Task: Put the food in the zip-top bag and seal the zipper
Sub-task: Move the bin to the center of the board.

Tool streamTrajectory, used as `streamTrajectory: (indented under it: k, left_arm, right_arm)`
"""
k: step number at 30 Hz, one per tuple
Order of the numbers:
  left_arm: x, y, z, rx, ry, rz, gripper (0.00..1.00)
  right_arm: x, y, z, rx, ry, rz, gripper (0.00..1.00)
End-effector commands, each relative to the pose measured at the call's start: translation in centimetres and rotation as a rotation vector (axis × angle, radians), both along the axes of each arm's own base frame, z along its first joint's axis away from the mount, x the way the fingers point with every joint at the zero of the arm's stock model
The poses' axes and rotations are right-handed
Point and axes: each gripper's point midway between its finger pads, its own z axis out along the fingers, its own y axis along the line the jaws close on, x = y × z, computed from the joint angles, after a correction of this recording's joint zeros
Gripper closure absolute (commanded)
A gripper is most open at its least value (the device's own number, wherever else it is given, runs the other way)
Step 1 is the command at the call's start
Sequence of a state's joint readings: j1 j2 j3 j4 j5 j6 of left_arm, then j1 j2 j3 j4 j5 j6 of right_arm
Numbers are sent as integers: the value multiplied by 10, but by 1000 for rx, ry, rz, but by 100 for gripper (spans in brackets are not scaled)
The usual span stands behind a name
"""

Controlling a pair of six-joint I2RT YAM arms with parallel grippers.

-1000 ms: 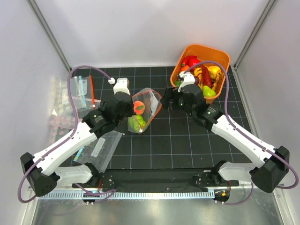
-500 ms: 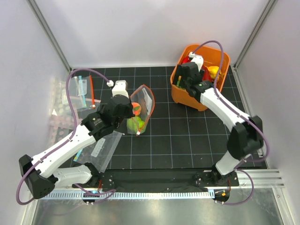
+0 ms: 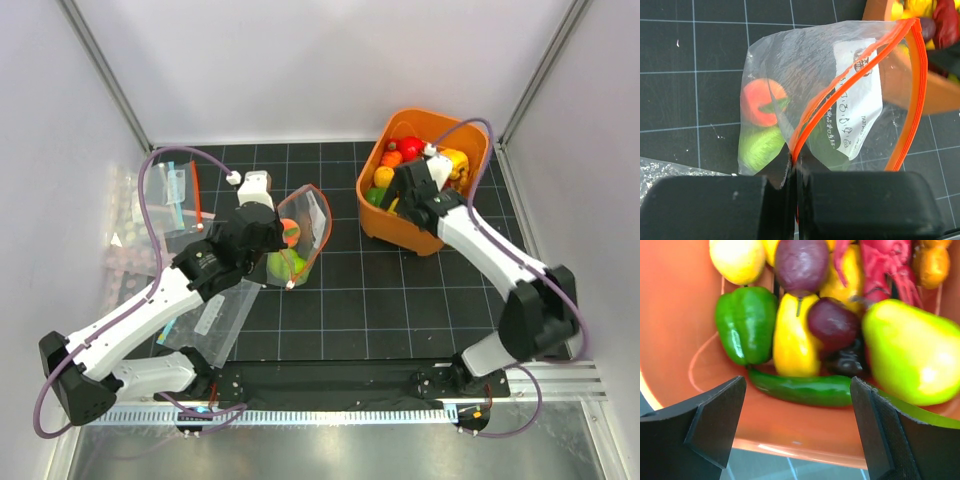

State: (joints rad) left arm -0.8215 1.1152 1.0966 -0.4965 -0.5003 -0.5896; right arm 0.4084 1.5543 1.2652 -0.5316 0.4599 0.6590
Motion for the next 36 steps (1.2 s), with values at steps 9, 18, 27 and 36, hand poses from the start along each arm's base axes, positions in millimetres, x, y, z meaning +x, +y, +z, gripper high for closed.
streamTrajectory:
  k: [9,18,27,36]
  left_arm:
    - [3,-3,21,-58,-59,-8,100]
    - [5,-4,16,-48,-55,-4,100]
    - [5,-12,12,-57,-38,-32,100]
    - [-4,-24,10,-137,4,-71,100]
  right_arm:
    - [-72,-8,49,89,-184,47,6]
    - [7,1,81,-14,-232,91,0]
    - [100,-3,69,152,-238,25,13]
    - [161,-18,28,578,-258,-102,24]
